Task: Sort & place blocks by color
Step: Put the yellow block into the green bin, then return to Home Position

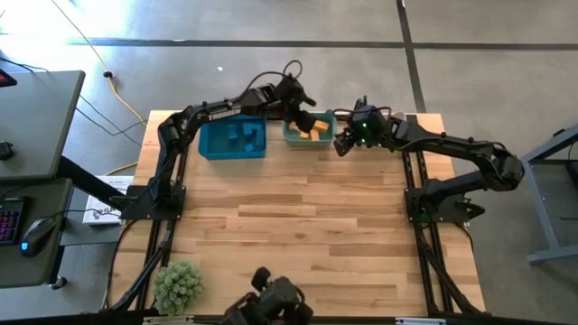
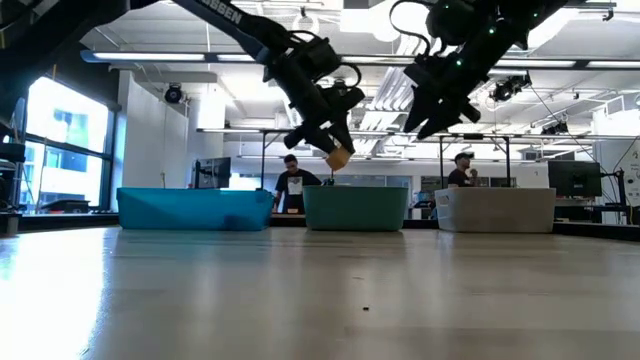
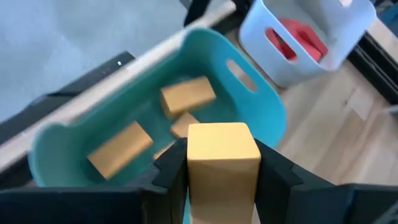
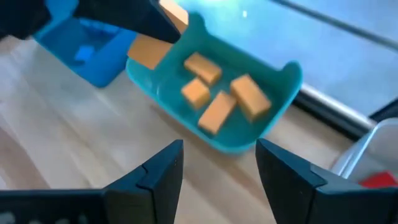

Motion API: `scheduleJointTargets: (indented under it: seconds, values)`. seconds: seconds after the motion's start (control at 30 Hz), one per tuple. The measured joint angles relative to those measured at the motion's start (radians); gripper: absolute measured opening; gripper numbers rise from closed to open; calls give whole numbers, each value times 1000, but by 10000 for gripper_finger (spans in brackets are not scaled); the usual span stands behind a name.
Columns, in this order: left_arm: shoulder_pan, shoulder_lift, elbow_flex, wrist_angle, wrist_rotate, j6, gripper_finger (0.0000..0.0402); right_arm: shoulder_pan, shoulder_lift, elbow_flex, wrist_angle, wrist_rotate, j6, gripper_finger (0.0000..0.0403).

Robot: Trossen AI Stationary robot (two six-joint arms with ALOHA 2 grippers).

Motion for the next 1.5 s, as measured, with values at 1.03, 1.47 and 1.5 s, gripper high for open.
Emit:
scheduleJointTargets:
  seconds: [1.03, 1.47, 1.5]
  values:
    - [69, -142, -1, -19, 146, 123, 217, -242, 0, 0, 208, -43, -155, 189]
    - [-142, -526, -330, 100, 68, 171, 216, -84, 0, 0, 241, -104, -68, 189]
    - [-155, -557, -371, 113, 66, 164, 216, -66, 0, 0, 251, -105, -56, 189]
